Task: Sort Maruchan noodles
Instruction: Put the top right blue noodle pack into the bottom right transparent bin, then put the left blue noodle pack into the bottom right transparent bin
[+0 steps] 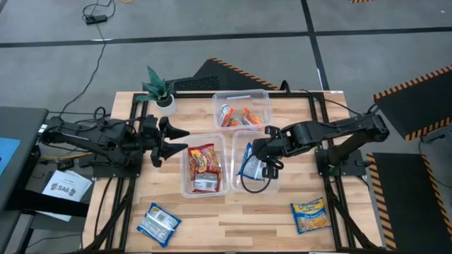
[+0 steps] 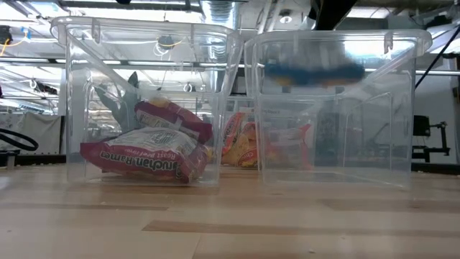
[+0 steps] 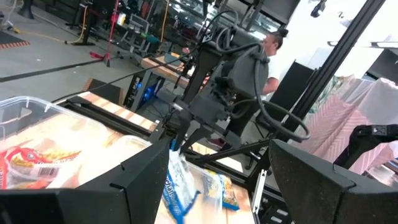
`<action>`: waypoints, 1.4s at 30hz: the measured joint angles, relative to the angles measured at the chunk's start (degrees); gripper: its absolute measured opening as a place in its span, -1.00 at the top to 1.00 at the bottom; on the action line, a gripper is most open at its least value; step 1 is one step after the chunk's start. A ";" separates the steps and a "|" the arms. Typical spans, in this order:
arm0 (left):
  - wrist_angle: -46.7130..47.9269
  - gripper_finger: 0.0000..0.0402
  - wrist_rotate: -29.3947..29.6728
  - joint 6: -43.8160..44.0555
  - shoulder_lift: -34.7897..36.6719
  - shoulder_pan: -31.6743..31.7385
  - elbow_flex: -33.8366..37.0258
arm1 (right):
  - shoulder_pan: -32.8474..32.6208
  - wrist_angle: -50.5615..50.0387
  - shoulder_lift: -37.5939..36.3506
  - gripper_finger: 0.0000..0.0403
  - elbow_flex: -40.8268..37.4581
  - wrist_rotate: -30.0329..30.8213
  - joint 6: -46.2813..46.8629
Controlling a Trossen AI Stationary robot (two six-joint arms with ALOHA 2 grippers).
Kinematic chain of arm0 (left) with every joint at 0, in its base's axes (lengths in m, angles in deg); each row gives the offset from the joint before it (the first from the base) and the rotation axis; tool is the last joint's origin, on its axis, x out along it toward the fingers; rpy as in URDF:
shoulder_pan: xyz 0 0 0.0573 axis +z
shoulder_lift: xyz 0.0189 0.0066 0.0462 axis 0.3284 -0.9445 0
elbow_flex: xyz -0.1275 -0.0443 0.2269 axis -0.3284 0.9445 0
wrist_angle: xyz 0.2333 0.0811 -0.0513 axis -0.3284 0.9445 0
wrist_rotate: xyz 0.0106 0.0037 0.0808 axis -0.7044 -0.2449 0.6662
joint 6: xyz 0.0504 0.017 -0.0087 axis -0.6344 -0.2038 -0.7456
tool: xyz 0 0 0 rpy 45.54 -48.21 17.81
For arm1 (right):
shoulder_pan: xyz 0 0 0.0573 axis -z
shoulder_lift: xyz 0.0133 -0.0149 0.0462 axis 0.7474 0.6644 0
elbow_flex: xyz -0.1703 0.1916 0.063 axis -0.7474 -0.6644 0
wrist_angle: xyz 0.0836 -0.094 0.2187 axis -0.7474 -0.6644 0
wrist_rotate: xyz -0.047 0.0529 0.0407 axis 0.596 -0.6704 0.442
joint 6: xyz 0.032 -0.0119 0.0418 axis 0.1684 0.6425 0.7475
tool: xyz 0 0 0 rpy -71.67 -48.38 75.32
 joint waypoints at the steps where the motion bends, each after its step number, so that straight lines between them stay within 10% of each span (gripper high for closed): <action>1: 0.23 -0.31 0.02 0.00 -0.02 0.00 0.00 | 0.00 0.00 -0.02 0.77 0.00 0.00 0.00; 20: 0.34 -0.31 0.12 0.85 -0.02 0.00 0.00 | -1.97 -1.91 -6.59 -0.44 2.99 1.23 10.99; 31: 0.19 -0.31 0.30 0.18 -0.02 0.00 0.00 | -17.26 15.81 -24.56 -0.50 -15.15 18.39 30.35; 42: 0.24 -0.31 3.39 -1.26 -0.02 0.00 0.00 | -13.06 49.97 -30.51 -0.50 -27.54 25.62 15.11</action>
